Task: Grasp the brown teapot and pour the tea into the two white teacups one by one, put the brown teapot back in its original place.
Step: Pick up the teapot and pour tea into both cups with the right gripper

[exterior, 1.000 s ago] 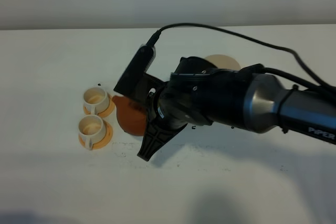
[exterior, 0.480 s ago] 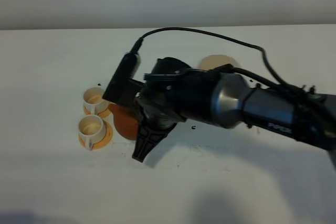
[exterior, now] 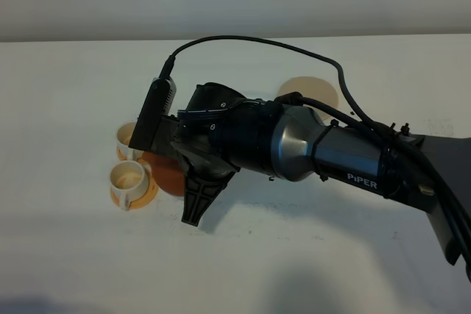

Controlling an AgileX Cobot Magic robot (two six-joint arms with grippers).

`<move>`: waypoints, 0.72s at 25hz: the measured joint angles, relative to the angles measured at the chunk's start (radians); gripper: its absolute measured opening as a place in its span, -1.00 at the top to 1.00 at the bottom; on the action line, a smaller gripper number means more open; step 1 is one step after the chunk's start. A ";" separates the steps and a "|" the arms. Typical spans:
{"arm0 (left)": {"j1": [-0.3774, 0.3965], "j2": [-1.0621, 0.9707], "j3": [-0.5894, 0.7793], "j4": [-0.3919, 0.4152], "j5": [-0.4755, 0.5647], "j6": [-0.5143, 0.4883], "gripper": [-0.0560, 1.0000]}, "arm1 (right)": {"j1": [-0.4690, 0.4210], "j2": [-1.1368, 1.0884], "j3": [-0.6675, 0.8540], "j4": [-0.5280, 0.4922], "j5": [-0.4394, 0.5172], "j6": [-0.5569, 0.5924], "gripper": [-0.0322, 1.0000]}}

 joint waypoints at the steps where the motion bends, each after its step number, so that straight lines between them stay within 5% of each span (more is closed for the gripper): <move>1: 0.000 0.000 0.000 0.000 0.000 0.000 -0.17 | 0.000 0.000 0.000 -0.011 0.000 0.000 0.75; 18: 0.000 0.000 0.000 0.000 0.000 0.000 -0.17 | 0.010 0.053 -0.063 -0.071 0.030 -0.026 0.75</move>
